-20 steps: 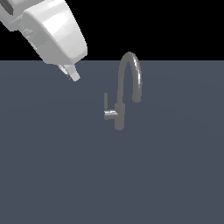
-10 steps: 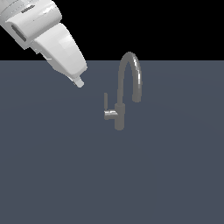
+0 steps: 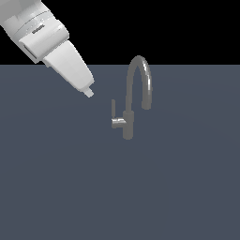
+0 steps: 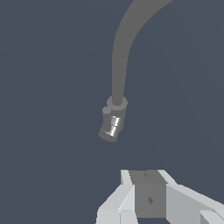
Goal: Turn on the faucet by rotating a designated handle.
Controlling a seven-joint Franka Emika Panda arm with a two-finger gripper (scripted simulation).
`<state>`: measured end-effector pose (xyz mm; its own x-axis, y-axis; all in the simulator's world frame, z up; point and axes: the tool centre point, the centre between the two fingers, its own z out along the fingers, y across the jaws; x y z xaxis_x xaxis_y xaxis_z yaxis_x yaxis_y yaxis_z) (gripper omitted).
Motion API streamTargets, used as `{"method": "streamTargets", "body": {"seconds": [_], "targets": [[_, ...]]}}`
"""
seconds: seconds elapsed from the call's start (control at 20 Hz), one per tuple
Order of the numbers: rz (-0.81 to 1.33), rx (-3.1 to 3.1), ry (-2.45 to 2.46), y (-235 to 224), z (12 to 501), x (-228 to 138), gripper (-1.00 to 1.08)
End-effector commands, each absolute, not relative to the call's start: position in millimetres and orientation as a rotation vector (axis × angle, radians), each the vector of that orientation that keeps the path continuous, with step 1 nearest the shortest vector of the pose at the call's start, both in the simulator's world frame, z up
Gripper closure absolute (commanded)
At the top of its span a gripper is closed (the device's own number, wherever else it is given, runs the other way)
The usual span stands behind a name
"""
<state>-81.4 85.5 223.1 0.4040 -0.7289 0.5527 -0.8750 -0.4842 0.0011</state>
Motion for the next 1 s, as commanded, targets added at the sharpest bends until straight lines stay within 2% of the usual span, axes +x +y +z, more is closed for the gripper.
{"method": "streamTargets", "body": {"seconds": [0.0,0.95], "targets": [[0.723,2.356,-1.414,84.7,219.8,-77.1,1.08],[0.803,2.148,-1.573,65.7,182.9,-31.0,1.08]]}}
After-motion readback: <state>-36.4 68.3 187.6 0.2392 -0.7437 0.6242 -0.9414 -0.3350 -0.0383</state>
